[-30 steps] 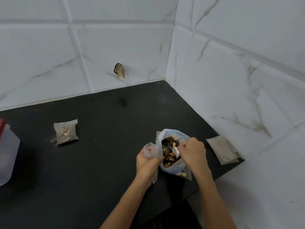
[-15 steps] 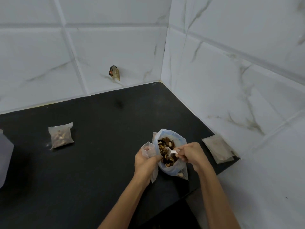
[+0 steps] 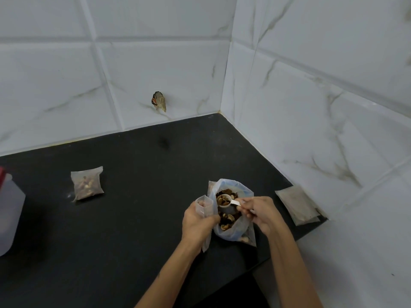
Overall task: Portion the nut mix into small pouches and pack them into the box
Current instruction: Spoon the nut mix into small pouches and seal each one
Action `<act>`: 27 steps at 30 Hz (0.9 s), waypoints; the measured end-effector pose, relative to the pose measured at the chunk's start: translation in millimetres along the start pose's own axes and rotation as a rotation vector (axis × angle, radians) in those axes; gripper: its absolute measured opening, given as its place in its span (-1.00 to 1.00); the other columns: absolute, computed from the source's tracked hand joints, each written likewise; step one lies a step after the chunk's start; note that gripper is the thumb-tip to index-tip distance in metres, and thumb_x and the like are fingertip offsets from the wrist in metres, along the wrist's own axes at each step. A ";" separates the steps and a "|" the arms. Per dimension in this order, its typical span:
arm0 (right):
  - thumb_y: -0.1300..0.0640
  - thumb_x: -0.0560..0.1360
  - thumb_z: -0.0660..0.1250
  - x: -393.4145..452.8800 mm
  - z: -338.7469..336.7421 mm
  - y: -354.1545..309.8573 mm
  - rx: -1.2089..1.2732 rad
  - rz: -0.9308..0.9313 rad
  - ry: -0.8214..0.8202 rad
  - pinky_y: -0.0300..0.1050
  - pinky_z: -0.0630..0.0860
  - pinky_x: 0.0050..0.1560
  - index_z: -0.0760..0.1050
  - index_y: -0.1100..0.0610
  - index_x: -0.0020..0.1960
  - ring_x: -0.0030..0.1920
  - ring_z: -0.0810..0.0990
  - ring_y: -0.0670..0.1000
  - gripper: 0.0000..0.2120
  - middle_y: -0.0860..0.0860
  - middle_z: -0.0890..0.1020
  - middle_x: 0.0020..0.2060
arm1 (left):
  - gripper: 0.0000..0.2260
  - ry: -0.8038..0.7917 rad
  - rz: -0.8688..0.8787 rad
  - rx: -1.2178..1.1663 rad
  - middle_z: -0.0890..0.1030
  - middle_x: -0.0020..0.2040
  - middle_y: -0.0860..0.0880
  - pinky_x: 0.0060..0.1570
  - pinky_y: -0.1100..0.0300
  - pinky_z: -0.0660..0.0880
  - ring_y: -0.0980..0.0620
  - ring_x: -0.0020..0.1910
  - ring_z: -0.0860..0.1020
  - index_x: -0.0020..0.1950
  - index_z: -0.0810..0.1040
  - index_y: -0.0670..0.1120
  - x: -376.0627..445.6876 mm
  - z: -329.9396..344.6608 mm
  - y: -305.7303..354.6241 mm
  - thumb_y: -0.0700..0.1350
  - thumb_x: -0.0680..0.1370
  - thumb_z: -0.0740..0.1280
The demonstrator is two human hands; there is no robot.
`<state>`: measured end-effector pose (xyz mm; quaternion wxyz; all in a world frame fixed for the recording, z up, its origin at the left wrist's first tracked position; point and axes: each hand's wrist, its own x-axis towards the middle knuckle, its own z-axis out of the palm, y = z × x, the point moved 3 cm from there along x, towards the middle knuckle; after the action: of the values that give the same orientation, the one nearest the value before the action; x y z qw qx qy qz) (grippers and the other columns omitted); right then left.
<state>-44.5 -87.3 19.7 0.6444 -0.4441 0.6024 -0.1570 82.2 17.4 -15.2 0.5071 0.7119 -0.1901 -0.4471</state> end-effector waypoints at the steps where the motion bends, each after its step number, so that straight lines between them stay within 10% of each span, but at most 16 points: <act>1: 0.36 0.53 0.23 -1.1 -2.6 -0.3 0.028 0.000 -0.004 -0.25 0.41 -0.25 0.57 0.26 0.02 -0.30 0.46 -0.07 -0.84 0.13 0.59 -0.25 | -0.54 0.016 0.021 0.029 0.63 0.03 -0.04 0.04 -0.03 0.59 0.02 0.03 0.61 0.10 0.53 -0.03 -2.0 -1.0 0.9 -0.15 0.22 0.48; 6: 0.37 0.52 0.23 -8.9 -13.9 0.4 0.079 -0.074 0.015 -0.24 0.45 -0.26 0.60 0.24 -0.05 -0.30 0.47 -0.05 -0.82 0.14 0.60 -0.26 | -0.67 0.207 0.280 0.308 0.44 0.00 0.10 -0.17 0.30 0.45 0.17 -0.06 0.47 0.02 0.43 0.02 -16.6 -8.5 18.2 -0.11 0.36 0.51; 15: 0.33 0.53 0.25 -57.5 -24.9 -35.6 0.079 -0.315 0.039 -0.23 0.45 -0.26 0.62 0.23 0.02 -0.29 0.48 -0.05 -0.82 0.13 0.61 -0.25 | -0.78 0.192 0.466 0.445 0.51 -0.14 0.12 -0.23 0.30 0.52 0.22 -0.19 0.52 0.00 0.36 0.10 -25.4 5.6 56.1 0.00 0.50 0.39; 22: 0.24 0.51 0.31 -97.4 5.5 -48.9 -0.587 -0.709 0.215 -0.30 0.50 0.04 0.64 0.06 0.09 -0.02 0.59 -0.13 -0.78 -0.06 0.67 -0.02 | -0.69 0.152 0.385 0.332 0.55 -0.14 0.11 -0.16 0.16 0.59 0.21 -0.17 0.55 0.02 0.40 0.06 -25.3 10.3 59.6 -0.06 0.40 0.46; 27: 0.12 0.57 0.24 -92.8 27.9 -62.7 -0.948 -0.368 0.033 -0.16 0.31 0.26 0.44 0.09 0.32 0.26 0.45 0.11 -0.67 0.13 0.51 0.23 | -0.68 0.130 0.360 0.199 0.57 -0.14 0.10 -0.31 0.34 0.48 0.20 -0.18 0.56 0.03 0.42 0.02 -21.6 8.3 59.5 -0.08 0.38 0.49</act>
<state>-18.9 -43.1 123.2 0.3243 -0.7839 0.5292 0.0158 74.8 3.8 46.7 0.5172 0.7405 -0.3241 -0.2815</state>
